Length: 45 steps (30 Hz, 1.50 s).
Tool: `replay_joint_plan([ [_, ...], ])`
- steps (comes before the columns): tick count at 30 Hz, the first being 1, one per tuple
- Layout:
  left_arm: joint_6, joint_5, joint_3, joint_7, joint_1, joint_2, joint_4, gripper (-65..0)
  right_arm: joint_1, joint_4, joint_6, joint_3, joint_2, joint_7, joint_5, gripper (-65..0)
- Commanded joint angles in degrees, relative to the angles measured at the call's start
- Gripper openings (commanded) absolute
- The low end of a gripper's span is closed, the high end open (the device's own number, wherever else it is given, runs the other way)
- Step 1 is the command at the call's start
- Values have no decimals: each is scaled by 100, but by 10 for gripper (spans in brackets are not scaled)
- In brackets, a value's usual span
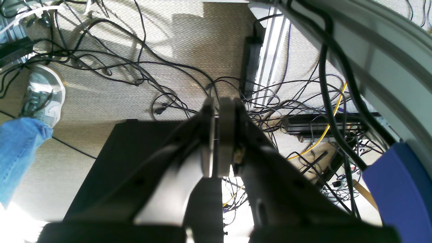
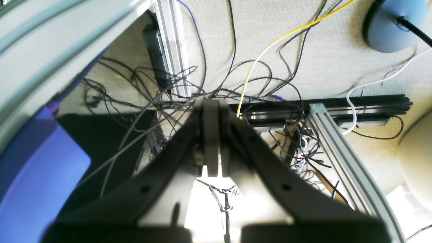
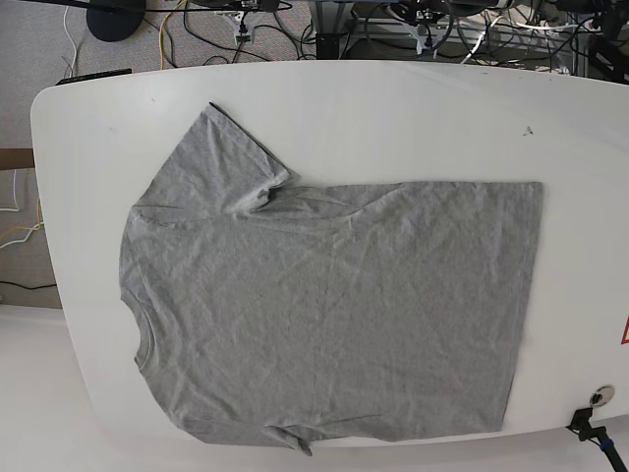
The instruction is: Fold the T-shirt properly
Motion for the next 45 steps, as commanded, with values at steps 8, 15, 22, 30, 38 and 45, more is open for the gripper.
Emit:
replay_joint_plan([
  [8, 25, -45, 24, 41, 9, 27, 14, -640, -17, -30, 60, 15, 23, 6, -72, -650],
  [15, 21, -34, 23, 14, 60, 24, 15, -641, -28, -43, 57, 78, 51, 5, -90, -650],
  [22, 11, -24, 44, -144, 578, -170, 371, -640, -245, 47, 80, 211, 273, -2, -88, -650],
  [30, 14, -69, 72, -127, 1424, -612, 1448, -638, -793, 501, 131, 408, 547, 27, -78, -650],
  [38, -34, -24, 71, -391, 1681, -585, 1670, -650, -895, 492, 113, 416, 527, 293, -161, -650],
  [45, -127, 3, 49, -439, 1533, -419, 1678, -636, -966, 542, 162, 384, 410, 274, -164, -650],
])
